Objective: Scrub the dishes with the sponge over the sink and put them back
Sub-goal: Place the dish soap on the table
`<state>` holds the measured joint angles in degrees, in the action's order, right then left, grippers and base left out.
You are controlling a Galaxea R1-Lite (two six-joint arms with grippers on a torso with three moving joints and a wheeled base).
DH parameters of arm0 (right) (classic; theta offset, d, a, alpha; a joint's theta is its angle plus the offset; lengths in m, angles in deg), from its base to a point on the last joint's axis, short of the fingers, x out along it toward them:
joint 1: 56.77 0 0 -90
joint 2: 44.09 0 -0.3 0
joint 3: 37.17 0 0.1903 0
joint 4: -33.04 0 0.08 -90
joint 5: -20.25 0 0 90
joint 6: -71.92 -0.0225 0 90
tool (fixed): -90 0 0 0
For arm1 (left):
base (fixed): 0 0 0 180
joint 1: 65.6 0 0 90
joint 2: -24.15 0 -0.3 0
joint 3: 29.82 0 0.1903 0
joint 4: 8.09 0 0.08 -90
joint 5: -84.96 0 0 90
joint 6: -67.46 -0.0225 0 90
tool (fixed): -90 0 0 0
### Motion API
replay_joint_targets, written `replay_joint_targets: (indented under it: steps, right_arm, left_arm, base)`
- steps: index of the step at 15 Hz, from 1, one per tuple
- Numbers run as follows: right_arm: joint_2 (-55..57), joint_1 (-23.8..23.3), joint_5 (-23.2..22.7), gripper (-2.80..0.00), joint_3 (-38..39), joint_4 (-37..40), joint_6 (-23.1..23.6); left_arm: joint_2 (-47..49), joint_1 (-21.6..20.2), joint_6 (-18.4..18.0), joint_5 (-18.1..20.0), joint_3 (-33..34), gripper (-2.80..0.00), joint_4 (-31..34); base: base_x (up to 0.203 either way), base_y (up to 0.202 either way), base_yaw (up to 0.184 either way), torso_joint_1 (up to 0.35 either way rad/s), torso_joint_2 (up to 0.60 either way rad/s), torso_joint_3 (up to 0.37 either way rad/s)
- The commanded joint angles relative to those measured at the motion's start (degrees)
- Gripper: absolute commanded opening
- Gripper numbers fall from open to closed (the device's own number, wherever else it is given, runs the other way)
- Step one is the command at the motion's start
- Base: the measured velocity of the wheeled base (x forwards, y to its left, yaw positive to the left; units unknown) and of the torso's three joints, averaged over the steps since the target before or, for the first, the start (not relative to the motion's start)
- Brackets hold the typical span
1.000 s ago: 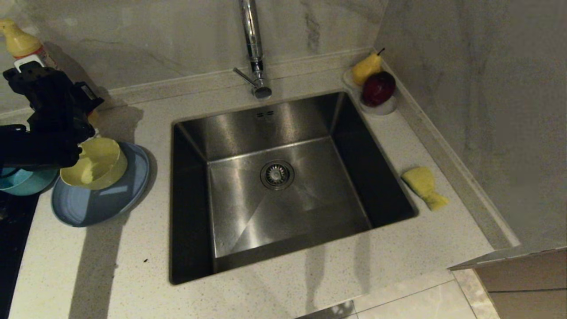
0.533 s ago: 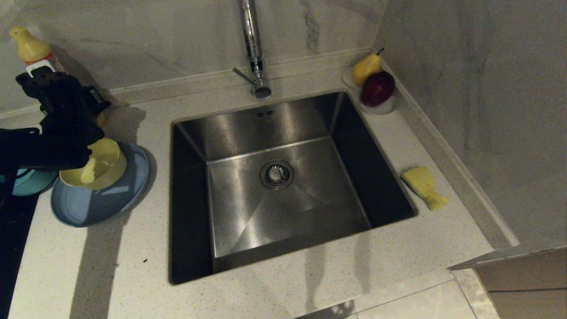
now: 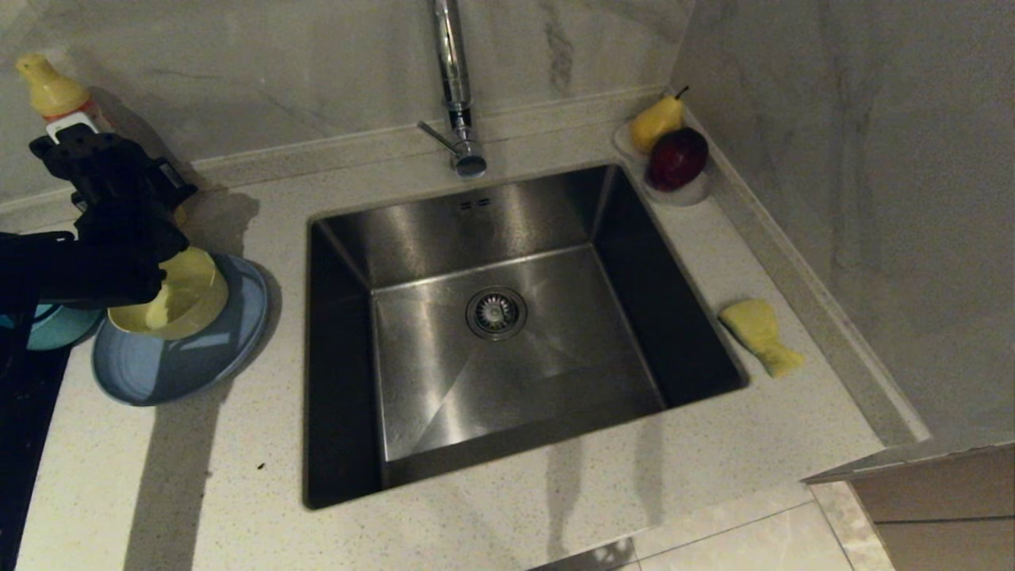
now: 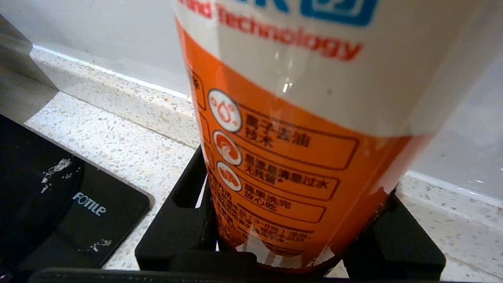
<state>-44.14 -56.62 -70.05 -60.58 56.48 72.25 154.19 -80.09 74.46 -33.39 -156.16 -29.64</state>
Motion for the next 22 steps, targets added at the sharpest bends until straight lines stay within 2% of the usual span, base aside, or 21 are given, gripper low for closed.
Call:
replay_joint_targets:
  steps: [1, 4, 5, 12, 15, 22]
  right_arm:
    - [0.0, 0.0, 0.0, -2.80, 0.0, 0.0, 0.0]
    - [0.0, 0.0, 0.0, -2.80, 0.0, 0.0, 0.0]
    - [0.0, 0.0, 0.0, -2.80, 0.0, 0.0, 0.0]
    - [0.0, 0.0, 0.0, -2.80, 0.0, 0.0, 0.0]
    - [0.0, 0.0, 0.0, -2.80, 0.0, 0.0, 0.0]
    - [0.0, 0.0, 0.0, -2.80, 0.0, 0.0, 0.0]
  left_arm:
    - [0.3, 0.0, 0.2, -0.2, 0.1, -2.80, -0.2]
    - [0.2, 0.0, 0.2, -0.2, 0.1, -2.80, -0.1]
    - [0.2, 0.0, 0.1, -0.3, 0.2, 0.00, 0.0]
    - [-4.2, 0.0, 0.2, -0.8, -0.2, 0.00, -0.7]
    - [-8.2, 0.0, 0.2, -0.7, -4.2, 0.00, 4.2]
    - [-22.0, 0.1, 0.1, 0.2, -4.7, 0.00, 12.1]
  base:
    - [0.000, 0.000, 0.000, 0.000, 0.00, 0.000]
    - [0.000, 0.000, 0.000, 0.000, 0.00, 0.000]
    - [0.000, 0.000, 0.000, 0.000, 0.00, 0.000]
    - [0.000, 0.000, 0.000, 0.000, 0.00, 0.000]
    - [0.000, 0.000, 0.000, 0.000, 0.00, 0.000]
    - [0.000, 0.000, 0.000, 0.000, 0.00, 0.000]
